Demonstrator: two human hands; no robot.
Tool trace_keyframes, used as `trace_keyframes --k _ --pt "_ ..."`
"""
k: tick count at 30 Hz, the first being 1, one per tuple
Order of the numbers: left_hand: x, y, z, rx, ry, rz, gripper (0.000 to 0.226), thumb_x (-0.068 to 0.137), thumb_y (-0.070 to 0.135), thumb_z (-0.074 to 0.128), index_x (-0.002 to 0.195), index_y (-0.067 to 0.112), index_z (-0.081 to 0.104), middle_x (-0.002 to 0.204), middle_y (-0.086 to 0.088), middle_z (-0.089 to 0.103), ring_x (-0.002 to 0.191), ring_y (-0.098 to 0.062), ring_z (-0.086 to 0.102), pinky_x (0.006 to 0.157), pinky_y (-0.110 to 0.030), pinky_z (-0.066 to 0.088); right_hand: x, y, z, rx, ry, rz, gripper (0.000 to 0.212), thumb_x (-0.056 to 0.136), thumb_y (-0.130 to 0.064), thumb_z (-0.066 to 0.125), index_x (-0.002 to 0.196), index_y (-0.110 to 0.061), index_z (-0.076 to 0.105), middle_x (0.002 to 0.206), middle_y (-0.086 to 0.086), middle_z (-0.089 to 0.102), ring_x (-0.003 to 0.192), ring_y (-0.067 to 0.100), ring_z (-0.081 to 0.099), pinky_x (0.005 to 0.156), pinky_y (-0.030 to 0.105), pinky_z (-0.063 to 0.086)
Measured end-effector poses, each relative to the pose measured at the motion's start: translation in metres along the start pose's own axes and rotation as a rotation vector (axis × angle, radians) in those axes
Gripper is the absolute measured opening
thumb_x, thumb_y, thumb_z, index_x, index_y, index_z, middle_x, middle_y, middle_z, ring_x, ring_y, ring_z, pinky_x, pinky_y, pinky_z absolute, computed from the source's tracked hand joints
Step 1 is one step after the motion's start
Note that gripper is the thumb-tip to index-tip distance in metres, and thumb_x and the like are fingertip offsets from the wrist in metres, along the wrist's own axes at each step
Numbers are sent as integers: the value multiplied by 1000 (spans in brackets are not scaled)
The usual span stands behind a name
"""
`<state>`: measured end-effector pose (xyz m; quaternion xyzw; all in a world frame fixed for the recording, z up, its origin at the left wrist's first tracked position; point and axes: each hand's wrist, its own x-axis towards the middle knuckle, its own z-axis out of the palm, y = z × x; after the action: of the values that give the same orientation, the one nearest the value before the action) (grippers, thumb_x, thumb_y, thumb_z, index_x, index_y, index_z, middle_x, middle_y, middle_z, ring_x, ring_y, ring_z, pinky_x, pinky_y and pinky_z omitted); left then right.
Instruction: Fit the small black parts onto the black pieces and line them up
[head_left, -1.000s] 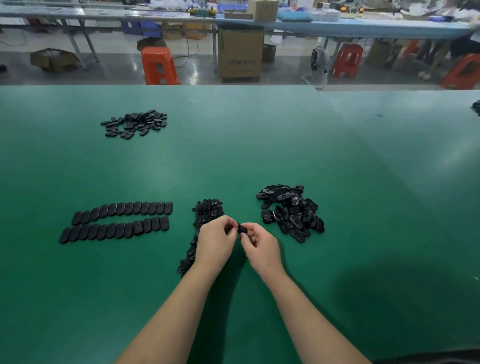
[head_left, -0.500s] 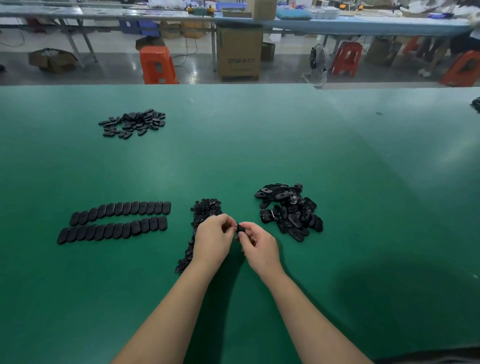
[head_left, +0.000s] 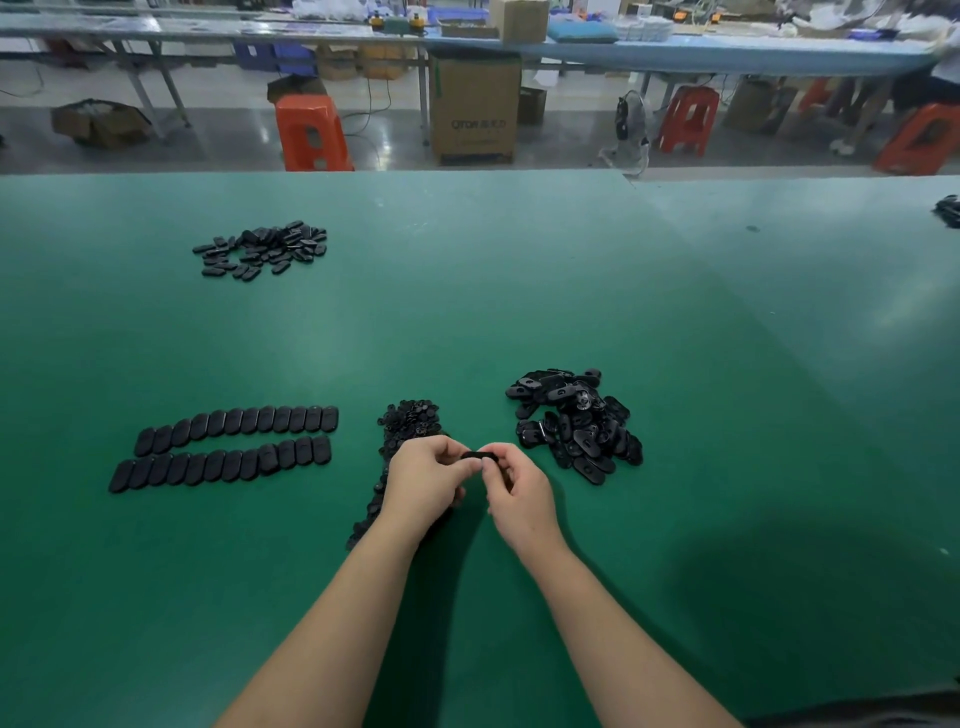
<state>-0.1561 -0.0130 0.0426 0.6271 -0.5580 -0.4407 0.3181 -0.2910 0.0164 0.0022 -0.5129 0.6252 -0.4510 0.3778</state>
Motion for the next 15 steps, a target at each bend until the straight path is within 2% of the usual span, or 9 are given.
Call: trace_keyframes --k 4,9,12,15 --pt "-3 4 3 24 -8 10 8 87 19 73 79 23 72 60 5 70 46 -14 66 48 -28 54 0 -1 -2 -13 22 2 9 101 -23 58 104 -22 67 90 -6 72 77 11 62 74 33 53" --pt "-7 9 -1 111 -2 27 10 90 20 67 81 23 70 64 6 71 48 -15 68 46 -24 52 1 1 0 -29 19 4 10 100 -23 59 102 -26 68 87 -8 72 74 5 61 69 23 49" --pt "-9 11 1 174 24 51 11 91 21 67 80 22 68 68 5 71 48 -14 66 46 -20 47 1 1 0 -16 16 7 11 99 -22 60 101 -28 69 89 -9 73 80 6 65 74 28 53" --pt "-11 13 3 253 56 74 8 90 21 66 82 19 68 71 5 70 54 -15 65 55 -25 51 0 0 1 -22 16 2 14 98 -22 60 98 -34 68 90 -11 73 86 8 67 81 35 56"
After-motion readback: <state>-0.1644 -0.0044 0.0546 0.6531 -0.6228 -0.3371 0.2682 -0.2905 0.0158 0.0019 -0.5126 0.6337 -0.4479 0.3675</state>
